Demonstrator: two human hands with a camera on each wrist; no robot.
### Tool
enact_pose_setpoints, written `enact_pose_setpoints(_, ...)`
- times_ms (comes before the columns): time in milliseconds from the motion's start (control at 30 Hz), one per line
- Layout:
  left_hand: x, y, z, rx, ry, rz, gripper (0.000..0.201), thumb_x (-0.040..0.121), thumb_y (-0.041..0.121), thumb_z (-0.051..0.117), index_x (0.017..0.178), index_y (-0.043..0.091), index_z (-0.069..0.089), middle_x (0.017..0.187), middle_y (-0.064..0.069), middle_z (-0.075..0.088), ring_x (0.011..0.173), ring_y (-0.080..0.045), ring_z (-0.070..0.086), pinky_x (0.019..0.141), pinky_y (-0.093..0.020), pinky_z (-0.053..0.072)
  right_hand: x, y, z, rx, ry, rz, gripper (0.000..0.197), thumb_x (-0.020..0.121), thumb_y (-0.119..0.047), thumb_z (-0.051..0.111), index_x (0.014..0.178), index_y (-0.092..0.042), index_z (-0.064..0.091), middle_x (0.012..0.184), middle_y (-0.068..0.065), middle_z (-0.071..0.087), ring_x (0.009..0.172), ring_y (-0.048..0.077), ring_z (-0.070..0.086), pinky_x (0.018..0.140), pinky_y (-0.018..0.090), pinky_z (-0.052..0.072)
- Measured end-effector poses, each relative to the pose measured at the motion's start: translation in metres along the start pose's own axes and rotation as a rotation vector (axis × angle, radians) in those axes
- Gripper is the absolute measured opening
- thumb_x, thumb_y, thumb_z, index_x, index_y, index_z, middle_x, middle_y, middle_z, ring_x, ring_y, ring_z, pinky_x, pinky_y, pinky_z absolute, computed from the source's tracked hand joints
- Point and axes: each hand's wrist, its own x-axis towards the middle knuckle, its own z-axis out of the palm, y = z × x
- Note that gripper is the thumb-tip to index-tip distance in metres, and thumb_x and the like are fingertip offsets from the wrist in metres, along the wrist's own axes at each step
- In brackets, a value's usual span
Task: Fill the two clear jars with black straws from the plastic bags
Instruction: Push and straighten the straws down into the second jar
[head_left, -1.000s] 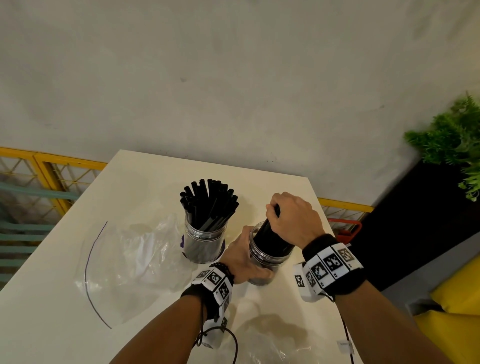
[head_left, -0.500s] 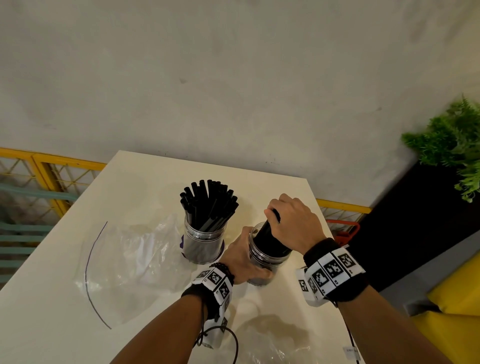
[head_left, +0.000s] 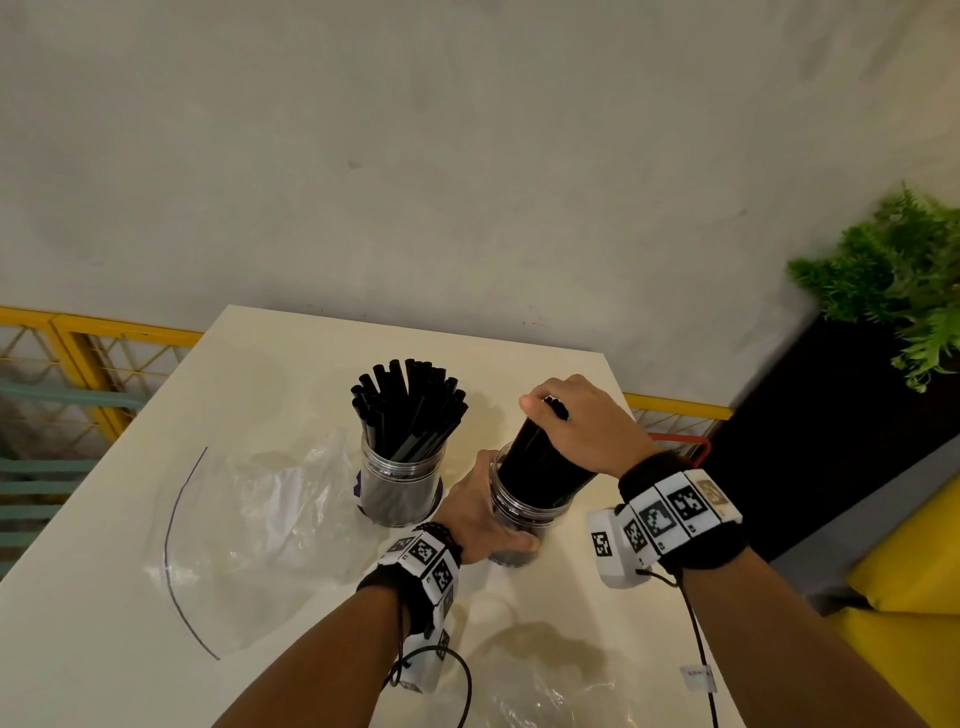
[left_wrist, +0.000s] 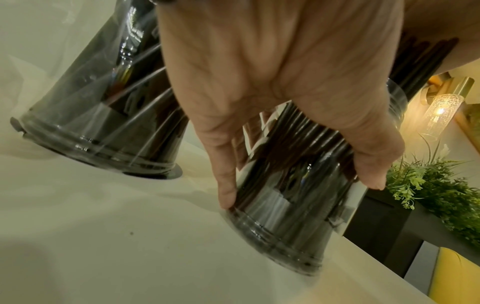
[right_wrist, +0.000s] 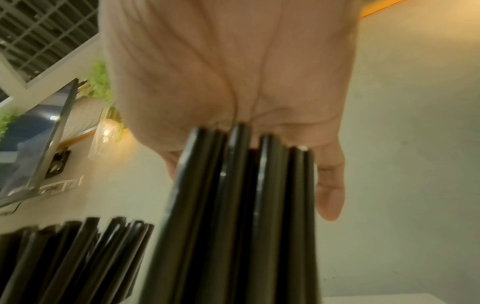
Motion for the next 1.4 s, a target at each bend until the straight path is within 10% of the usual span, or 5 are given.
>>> enact_pose_setpoints(467, 0.027, 0.002, -0.001, 0.005, 0.056, -0.040, 0.108, 0.051, 0.039, 0.088, 0.138, 0.034, 0.024, 0.126, 0.009, 0.060, 0.116, -0.016, 0.060, 0.101, -0.036, 0.051, -0.018, 0.033, -0.008, 0.203, 0.225, -0.018, 0.044, 0.100, -0.047, 0.045, 0.135, -0.020, 0.051, 0.134, 0.003, 0.050, 0.123, 0.020, 0.052, 0.099, 0.028, 0.040)
enact_pose_setpoints(700, 0.026, 0.002, 0.000, -0.020, 0.050, -0.093, 0.107, 0.049, 0.040, 0.089, 0.133, 0.041, 0.024, 0.125, 0.010, 0.061, 0.117, -0.015, 0.060, 0.101, -0.040, 0.052, -0.003, 0.014, 0.010, -0.179, 0.150, -0.153, 0.071, 0.088, -0.070, 0.044, 0.150, -0.037, 0.031, 0.163, -0.002, 0.021, 0.149, 0.025, 0.018, 0.116, 0.053, 0.025)
enact_pose_setpoints(1100, 0.022, 0.006, -0.004, 0.024, 0.028, -0.071, 0.108, 0.050, 0.042, 0.086, 0.136, 0.039, 0.021, 0.128, 0.008, 0.063, 0.118, -0.016, 0.061, 0.100, -0.039, 0.052, 0.029, 0.007, 0.015, -0.177, 0.182, -0.069, 0.029, 0.099, -0.040, 0.045, 0.104, -0.022, 0.066, 0.108, -0.003, 0.056, 0.101, 0.022, 0.055, 0.076, 0.034, 0.045)
enact_pose_setpoints(1400, 0.019, 0.012, -0.005, 0.016, 0.002, -0.116, 0.124, 0.053, 0.041, 0.089, 0.147, 0.040, 0.008, 0.141, 0.007, 0.054, 0.131, -0.018, 0.052, 0.110, -0.038, 0.044, 0.033, 0.005, -0.005, -0.020, -0.024, 0.080, 0.048, 0.097, -0.058, 0.038, 0.130, -0.026, 0.053, 0.131, 0.005, 0.051, 0.124, 0.027, 0.050, 0.102, 0.043, 0.042)
